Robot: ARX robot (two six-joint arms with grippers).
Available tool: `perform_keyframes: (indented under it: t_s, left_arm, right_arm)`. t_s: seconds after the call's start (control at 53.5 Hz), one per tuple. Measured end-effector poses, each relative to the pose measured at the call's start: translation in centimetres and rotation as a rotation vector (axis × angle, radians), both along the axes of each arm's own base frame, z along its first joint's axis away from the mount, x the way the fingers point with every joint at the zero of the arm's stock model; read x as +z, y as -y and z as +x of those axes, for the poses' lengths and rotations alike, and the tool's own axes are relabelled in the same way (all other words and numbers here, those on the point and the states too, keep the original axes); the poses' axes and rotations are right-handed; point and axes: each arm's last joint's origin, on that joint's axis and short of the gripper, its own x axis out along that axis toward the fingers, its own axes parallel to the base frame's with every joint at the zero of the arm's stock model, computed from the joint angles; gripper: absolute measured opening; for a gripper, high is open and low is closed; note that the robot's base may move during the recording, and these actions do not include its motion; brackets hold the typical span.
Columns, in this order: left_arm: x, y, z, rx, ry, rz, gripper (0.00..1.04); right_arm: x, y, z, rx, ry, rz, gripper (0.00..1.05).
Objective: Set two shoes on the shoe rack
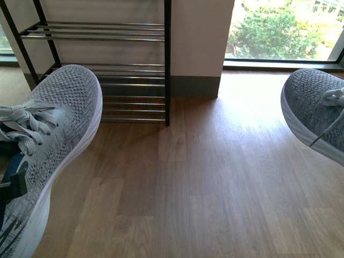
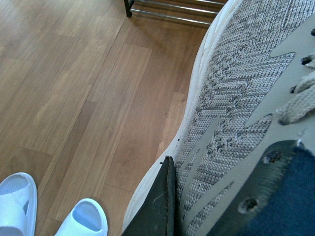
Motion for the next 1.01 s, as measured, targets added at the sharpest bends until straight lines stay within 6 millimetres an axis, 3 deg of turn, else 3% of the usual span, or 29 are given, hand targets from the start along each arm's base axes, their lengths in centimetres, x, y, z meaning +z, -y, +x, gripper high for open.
perform_keyframes:
  t_s: [1.009]
  left_arm:
    - [0.00, 0.07, -0.03, -0.004, 0.000, -0.001, 0.02]
  right_arm:
    - [-0.02, 0.02, -0.01, -0.004, -0.001, -0.001, 0.01]
